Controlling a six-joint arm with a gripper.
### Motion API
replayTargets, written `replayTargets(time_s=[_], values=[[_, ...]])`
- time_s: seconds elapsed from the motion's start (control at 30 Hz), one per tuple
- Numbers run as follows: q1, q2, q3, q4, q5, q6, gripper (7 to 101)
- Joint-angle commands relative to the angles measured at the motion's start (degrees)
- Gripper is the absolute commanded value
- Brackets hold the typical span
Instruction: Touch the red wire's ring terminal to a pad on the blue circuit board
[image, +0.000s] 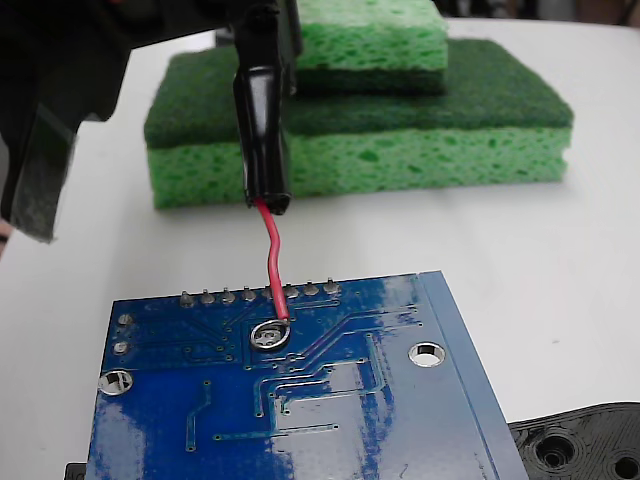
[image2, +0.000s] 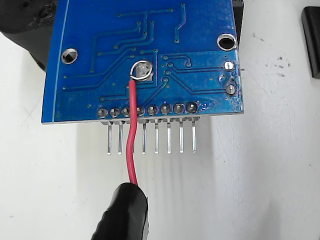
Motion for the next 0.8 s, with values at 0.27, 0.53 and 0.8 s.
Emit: replayTargets(time_s=[0.27,0.53,0.8], values=[[0.0,0.2,-0.7,0.1,-0.3,0.0,100.3],[0.0,1.1,-1.3,1.1,-0.2,-0.3,100.3],[-1.7,12.2,-0.9,7.3,2.2,-0.1,100.3]])
